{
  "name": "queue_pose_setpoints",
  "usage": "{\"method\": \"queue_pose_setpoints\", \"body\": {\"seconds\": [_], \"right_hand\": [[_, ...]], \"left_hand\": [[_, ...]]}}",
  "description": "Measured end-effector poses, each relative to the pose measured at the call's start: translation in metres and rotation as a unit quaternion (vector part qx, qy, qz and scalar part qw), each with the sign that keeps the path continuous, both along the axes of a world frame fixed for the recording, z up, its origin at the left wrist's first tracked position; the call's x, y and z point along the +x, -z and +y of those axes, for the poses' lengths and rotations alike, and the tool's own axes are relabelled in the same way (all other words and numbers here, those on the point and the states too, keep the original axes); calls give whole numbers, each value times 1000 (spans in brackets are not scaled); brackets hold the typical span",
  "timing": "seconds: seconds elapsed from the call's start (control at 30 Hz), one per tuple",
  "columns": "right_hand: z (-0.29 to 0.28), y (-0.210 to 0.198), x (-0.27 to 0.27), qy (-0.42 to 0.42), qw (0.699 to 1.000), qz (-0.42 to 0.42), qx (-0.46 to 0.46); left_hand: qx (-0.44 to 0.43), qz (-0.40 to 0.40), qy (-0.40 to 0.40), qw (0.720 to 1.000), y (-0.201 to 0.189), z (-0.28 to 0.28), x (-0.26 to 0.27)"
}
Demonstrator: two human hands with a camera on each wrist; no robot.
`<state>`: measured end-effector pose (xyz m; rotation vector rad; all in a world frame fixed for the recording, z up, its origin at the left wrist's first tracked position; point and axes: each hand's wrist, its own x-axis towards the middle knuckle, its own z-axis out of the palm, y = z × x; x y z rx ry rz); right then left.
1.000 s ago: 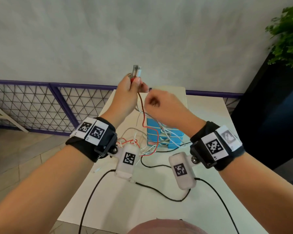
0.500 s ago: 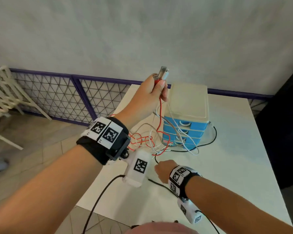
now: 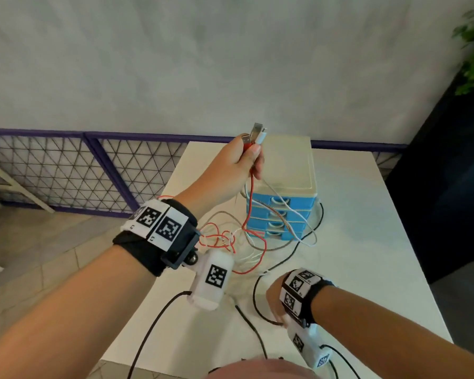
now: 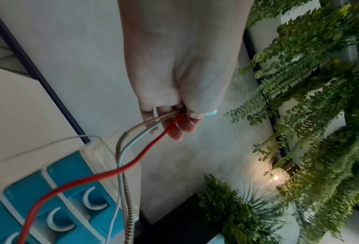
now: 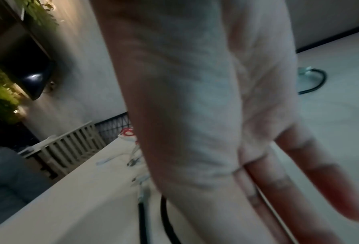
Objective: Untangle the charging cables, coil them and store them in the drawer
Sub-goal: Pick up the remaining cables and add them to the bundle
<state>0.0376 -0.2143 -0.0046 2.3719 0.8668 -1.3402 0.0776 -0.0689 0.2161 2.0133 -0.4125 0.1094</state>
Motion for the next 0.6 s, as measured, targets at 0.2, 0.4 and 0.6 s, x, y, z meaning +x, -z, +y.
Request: {"method": "queue_pose_setpoints", "body": {"seconds": [0.2,0.4,0.6], "right_hand": [[-45,-4,28,223,963,-138,58],[-84,-8,68,354,897,-251,85],[-83,8,77,304,917,-245,82]], "left_hand": [[6,-4,31,999,-2,-13,5],[-2,2,17,1000,-4,-5,4],[0,15,-18,1000,-5,4,6]]}}
